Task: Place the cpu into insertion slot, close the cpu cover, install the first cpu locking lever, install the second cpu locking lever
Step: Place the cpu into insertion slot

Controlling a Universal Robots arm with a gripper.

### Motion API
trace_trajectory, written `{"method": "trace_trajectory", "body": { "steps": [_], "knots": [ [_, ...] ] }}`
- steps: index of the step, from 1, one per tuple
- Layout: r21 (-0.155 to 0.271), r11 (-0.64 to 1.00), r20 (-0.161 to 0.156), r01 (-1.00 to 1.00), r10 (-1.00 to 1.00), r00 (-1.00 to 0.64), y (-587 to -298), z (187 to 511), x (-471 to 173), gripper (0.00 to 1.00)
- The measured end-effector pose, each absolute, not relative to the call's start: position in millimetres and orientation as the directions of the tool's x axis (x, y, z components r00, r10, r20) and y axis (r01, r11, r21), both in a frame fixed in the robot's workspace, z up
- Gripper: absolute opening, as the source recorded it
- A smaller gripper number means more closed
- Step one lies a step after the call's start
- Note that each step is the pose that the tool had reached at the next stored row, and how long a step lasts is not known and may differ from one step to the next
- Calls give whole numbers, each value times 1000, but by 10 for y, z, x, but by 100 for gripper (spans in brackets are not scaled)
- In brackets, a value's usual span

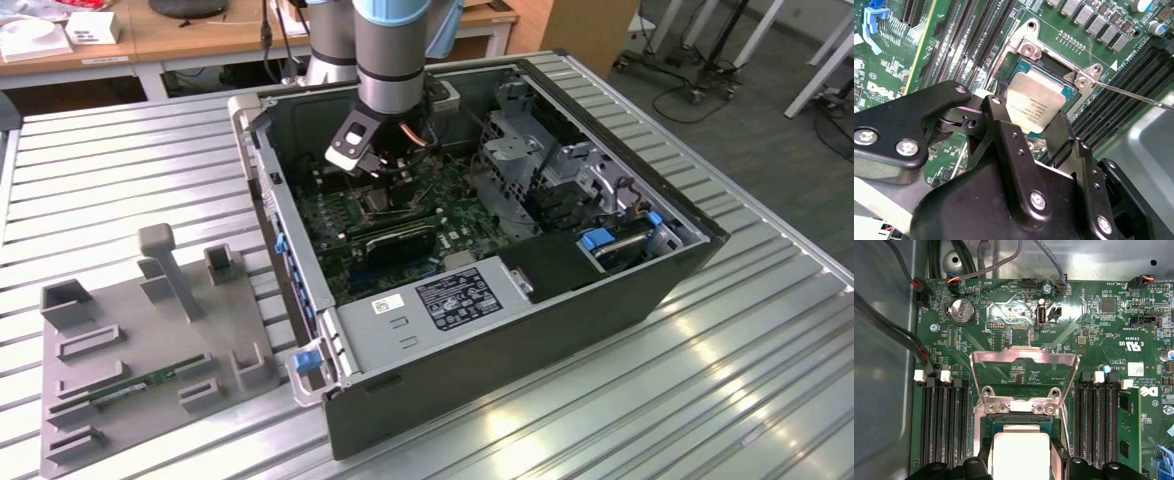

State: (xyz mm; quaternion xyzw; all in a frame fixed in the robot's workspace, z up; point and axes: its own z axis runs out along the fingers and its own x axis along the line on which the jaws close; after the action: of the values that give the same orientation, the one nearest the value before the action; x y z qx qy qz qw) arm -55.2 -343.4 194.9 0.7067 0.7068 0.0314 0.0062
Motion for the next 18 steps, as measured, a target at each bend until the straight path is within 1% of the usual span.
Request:
{"method": "trace_trajectory", "body": {
  "steps": [18],
  "knots": [
    [53,-25,36,998,999,23,-3430,1932,-547,54]
  ]
}}
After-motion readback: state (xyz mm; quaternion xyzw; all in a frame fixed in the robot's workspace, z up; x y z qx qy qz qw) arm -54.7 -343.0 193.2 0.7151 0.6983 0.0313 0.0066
